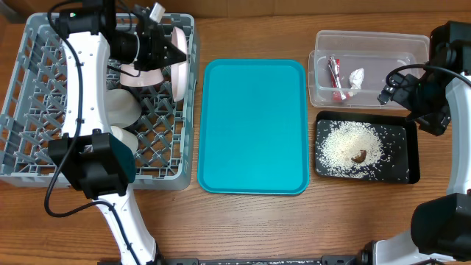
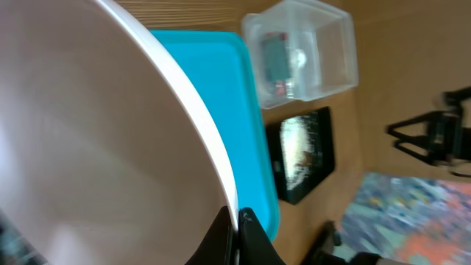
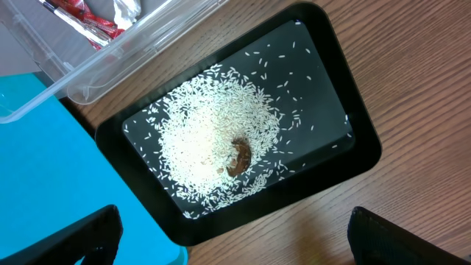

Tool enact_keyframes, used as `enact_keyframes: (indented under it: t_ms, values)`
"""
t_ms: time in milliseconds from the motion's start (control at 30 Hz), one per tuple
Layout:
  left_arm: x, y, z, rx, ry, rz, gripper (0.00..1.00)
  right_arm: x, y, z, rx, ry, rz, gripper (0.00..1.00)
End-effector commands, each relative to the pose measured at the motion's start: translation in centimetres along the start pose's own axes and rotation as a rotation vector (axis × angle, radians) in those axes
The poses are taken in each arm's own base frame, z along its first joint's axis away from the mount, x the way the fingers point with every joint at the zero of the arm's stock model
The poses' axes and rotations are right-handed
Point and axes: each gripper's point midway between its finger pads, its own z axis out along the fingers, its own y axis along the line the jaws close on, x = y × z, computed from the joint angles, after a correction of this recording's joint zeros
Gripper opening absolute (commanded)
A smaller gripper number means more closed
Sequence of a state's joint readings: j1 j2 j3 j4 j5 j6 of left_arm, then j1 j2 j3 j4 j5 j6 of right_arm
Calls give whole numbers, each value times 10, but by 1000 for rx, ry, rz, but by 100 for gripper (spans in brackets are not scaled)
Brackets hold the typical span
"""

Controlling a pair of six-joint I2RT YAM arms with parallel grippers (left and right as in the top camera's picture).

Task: Sort waste into correct bins and load items into the dishwasher
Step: 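Stand the large pink plate upright in the dish rack with the left gripper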

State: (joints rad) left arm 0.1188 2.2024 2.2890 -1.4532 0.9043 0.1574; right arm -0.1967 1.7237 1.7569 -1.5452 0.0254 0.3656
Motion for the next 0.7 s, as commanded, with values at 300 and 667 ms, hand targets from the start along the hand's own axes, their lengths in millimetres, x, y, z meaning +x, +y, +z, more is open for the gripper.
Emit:
enact_keyframes:
  t_ms: [300,667]
  values:
    - [13,46,-24,-359,36,-48,98,-2,11,-13,-59,-35,-51,100]
    - [24,40,-121,-831,-177,-220,100,-10,111,-28,-295,-209,-380,100]
